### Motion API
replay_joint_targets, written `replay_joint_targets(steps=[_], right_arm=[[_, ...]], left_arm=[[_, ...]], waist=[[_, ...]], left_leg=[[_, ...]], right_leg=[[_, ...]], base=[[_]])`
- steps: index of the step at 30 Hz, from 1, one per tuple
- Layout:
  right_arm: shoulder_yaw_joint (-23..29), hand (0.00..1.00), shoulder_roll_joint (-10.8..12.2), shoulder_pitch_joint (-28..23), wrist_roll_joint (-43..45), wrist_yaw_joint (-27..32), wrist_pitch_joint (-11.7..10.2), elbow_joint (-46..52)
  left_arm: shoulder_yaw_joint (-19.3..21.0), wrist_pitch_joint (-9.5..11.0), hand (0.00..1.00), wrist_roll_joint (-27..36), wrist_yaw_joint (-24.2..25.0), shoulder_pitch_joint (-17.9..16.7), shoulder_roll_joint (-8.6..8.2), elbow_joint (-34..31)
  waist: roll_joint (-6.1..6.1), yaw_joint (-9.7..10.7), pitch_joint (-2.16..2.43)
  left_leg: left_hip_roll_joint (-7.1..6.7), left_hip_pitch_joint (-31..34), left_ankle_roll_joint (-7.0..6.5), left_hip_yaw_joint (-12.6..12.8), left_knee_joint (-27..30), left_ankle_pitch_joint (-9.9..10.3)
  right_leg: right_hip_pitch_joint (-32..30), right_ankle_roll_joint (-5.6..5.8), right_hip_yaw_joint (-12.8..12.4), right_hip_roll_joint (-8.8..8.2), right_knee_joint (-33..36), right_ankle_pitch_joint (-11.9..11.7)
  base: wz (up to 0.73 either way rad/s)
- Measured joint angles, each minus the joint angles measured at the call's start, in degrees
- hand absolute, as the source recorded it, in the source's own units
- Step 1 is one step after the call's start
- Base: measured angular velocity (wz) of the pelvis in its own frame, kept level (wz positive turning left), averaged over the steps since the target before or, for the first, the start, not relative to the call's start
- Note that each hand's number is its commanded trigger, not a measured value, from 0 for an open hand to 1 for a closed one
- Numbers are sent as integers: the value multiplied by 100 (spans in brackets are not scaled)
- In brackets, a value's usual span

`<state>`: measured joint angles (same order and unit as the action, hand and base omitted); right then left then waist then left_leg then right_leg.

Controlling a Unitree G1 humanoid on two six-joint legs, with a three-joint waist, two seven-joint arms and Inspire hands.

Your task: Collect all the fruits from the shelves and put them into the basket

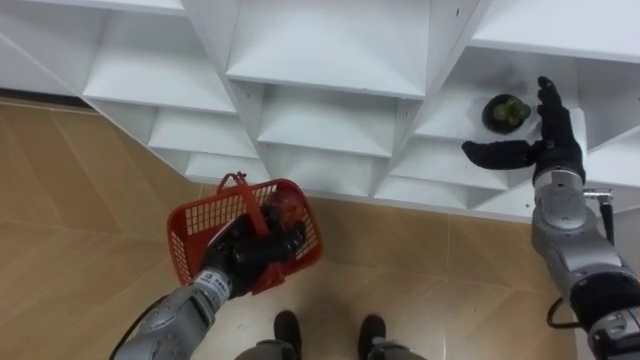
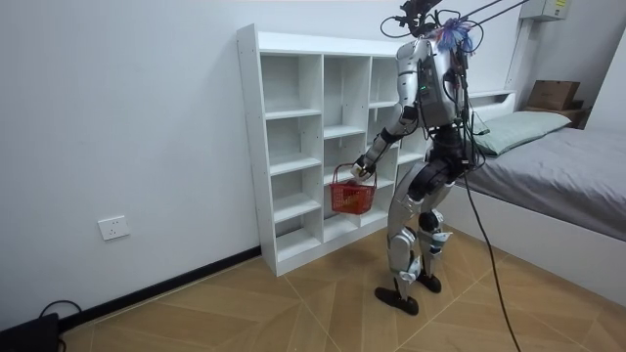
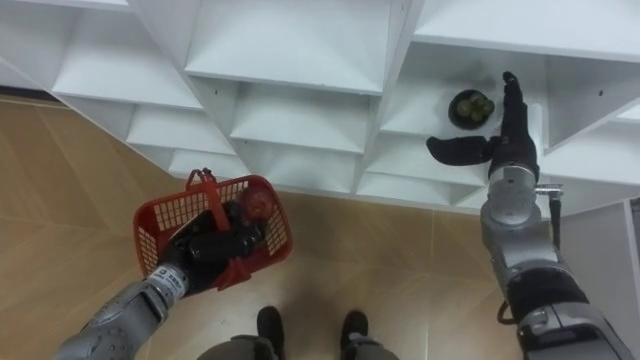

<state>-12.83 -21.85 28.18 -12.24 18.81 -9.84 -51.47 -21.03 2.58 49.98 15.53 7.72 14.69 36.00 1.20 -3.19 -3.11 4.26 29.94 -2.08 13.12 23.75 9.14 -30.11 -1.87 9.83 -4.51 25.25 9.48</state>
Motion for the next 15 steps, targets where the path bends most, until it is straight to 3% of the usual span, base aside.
replay_joint_targets(steps=[5, 15], right_arm=[[-154, 0, -90, 15, 140, 19, 117, -10], [-179, 0, -90, 22, 142, 108, 124, -11]], left_arm=[[-3, -1, 100, 13, 0, 4, 2, 16], [-59, -1, 100, 12, -2, 113, 0, 138]], waist=[[0, -51, 0], [2, -85, 1]], left_leg=[[9, -4, 11, 0, -1, -9], [13, -11, 11, 20, -4, -9]], right_leg=[[6, -16, 0, 11, -42, -12], [6, -13, -19, 15, -33, -27]], base=[[0], [0]])
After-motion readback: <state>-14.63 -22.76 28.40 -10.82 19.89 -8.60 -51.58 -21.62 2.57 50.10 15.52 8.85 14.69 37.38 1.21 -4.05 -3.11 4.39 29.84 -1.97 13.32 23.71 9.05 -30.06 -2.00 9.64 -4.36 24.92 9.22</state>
